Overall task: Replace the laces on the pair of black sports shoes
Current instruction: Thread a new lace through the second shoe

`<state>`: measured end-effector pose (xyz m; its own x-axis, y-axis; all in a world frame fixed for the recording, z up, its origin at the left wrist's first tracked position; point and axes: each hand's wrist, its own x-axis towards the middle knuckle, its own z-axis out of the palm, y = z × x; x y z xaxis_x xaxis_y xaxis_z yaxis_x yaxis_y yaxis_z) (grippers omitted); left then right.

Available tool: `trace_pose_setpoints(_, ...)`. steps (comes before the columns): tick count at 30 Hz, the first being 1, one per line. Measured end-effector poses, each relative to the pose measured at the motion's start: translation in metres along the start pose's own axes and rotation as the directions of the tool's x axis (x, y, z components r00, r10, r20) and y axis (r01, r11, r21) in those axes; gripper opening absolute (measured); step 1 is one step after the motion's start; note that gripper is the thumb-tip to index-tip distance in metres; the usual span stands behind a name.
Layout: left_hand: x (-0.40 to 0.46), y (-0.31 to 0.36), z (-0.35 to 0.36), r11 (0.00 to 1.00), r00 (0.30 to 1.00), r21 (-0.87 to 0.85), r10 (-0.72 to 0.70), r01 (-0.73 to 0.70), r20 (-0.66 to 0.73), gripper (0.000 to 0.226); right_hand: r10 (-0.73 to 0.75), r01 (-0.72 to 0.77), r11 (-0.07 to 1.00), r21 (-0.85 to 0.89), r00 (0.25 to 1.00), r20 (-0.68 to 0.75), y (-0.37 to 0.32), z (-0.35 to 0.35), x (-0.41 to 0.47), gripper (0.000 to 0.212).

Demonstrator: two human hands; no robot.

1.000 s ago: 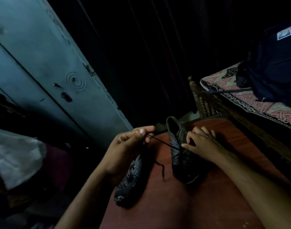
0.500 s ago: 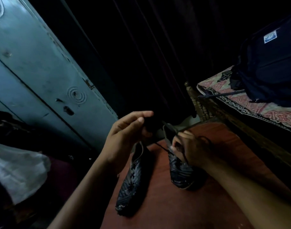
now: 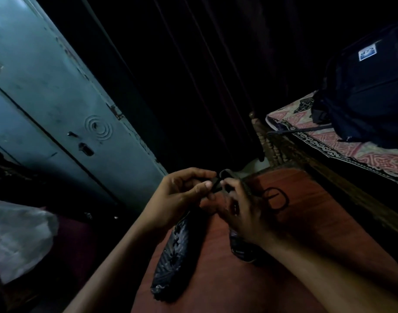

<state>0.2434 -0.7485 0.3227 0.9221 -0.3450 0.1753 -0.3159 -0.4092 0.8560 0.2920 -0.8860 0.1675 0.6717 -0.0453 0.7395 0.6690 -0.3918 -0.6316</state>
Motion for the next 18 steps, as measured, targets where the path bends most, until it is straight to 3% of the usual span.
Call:
trace_pose_setpoints(3,-0.005,-0.01,-0.001,1.0,1.0,-0.009,0.006,-0.006,0.026,0.026,0.064,-0.085,0.989,-0.121,0.984,-0.167,0.011,-0.012,0.007,0.037)
trace_pose_setpoints(5,-0.01,-0.02,-0.002,1.0,0.999,-0.007,-0.008,0.008,0.033,0.024,0.053,-0.095,0.979,-0.182,0.973,-0.224,0.014,-0.016,0.008,0.038)
trace_pose_setpoints(9,-0.018,-0.04,-0.005,1.0,0.999,-0.013,-0.024,0.025,0.049,0.02,0.024,-0.081,0.965,-0.249,0.974,-0.224,0.034,-0.011,0.008,0.036)
trace_pose_setpoints(13,-0.024,-0.053,-0.011,0.999,1.0,-0.046,-0.011,0.01,-0.021,0.021,0.113,-0.142,0.974,-0.174,0.979,-0.171,0.063,-0.003,0.01,0.042)
trace_pose_setpoints(16,-0.026,-0.063,-0.015,0.997,0.998,-0.071,-0.039,0.035,-0.051,0.022,0.172,-0.188,0.976,-0.11,0.975,-0.138,0.075,-0.001,0.01,0.03)
trace_pose_setpoints(18,-0.022,-0.076,-0.017,0.995,0.995,-0.068,-0.076,0.071,-0.07,0.022,0.217,-0.223,0.973,-0.06,0.971,-0.102,0.073,-0.002,0.011,0.034)
